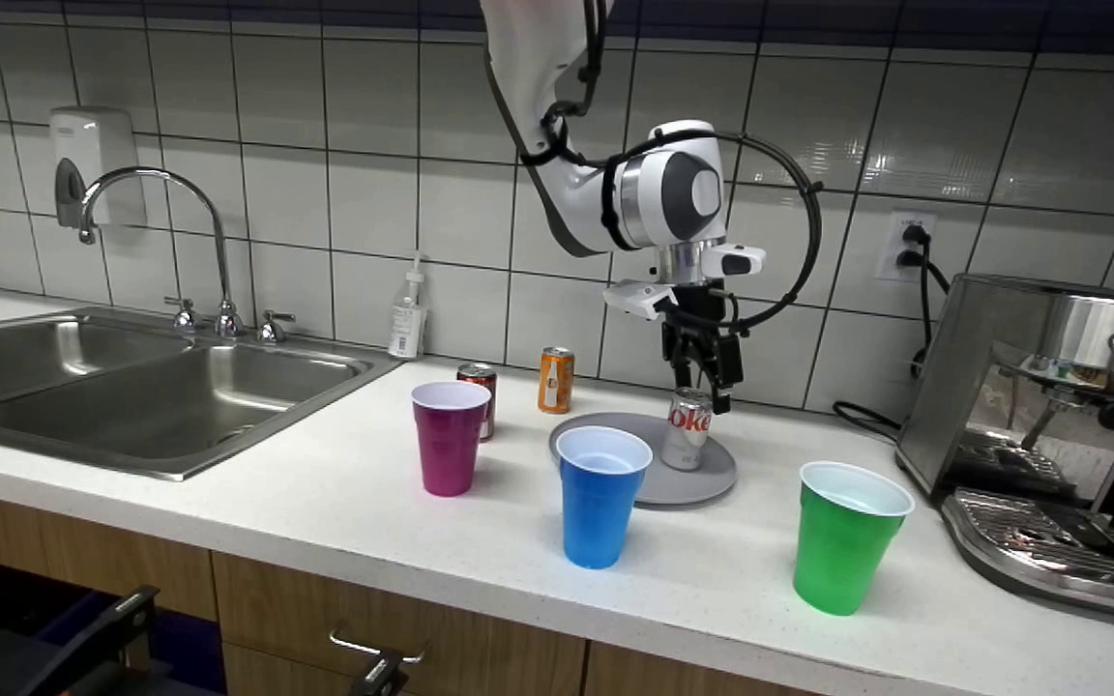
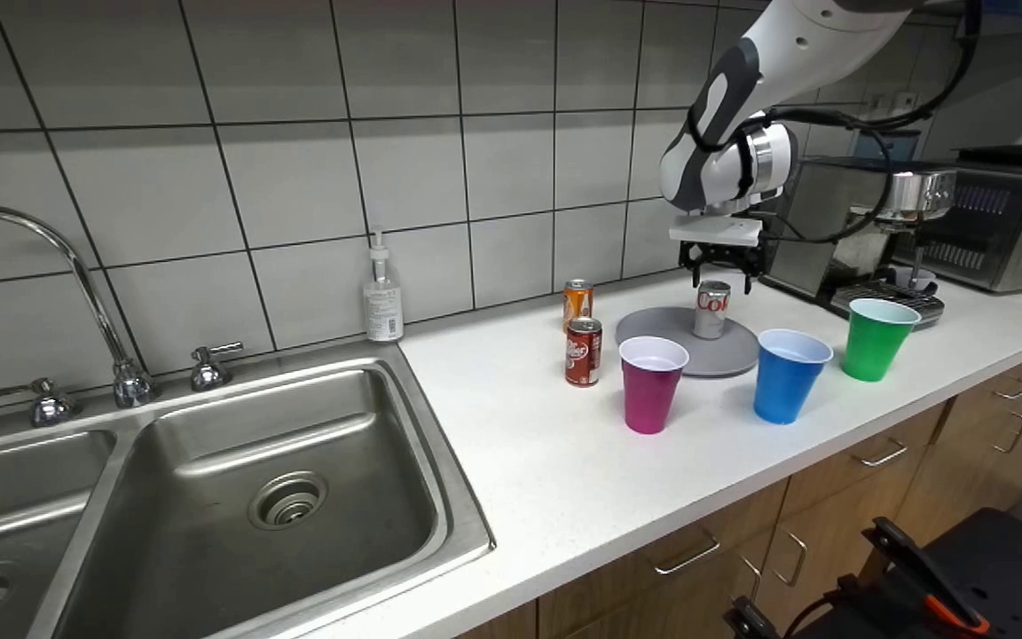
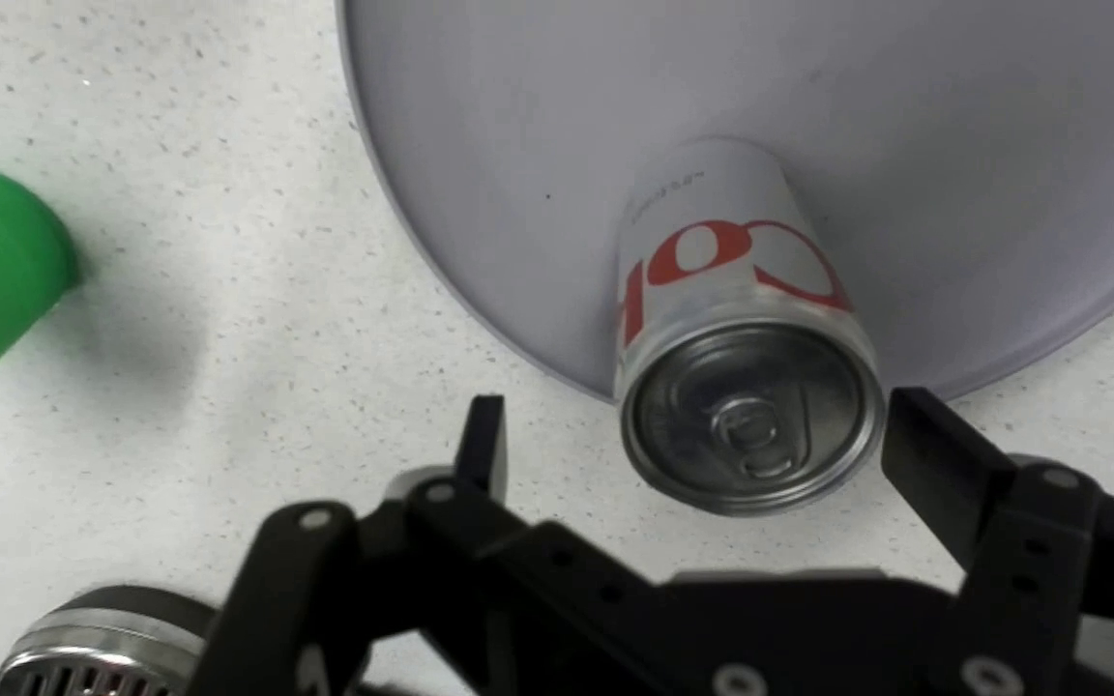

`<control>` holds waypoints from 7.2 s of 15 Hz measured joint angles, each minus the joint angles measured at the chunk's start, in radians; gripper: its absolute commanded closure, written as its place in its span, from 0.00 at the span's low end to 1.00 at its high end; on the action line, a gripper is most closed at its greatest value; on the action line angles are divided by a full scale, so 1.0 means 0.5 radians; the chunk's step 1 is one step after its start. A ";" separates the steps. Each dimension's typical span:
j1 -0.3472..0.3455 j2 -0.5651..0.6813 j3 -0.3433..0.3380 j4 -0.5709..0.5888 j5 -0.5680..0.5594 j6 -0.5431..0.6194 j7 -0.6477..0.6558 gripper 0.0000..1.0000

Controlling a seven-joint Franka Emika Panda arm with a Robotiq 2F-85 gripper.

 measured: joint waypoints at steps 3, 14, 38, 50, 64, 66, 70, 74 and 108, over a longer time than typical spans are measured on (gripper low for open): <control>0.000 -0.015 0.000 -0.043 0.012 0.000 0.000 0.00; 0.000 -0.034 0.000 -0.085 0.063 0.000 0.000 0.61; -0.073 -0.085 0.011 0.127 0.063 0.000 -0.034 0.61; -0.297 0.264 0.056 0.702 0.167 -0.217 -0.144 0.61; -0.458 0.823 0.135 1.592 0.176 -0.692 -0.156 0.61; -0.462 0.866 0.137 1.662 0.176 -0.722 -0.156 0.61; -0.466 0.921 0.140 1.766 0.176 -0.785 -0.156 0.61; -0.473 0.971 0.142 1.860 0.176 -0.846 -0.156 0.11; -0.423 1.015 0.161 2.056 0.174 -0.908 -0.816 0.00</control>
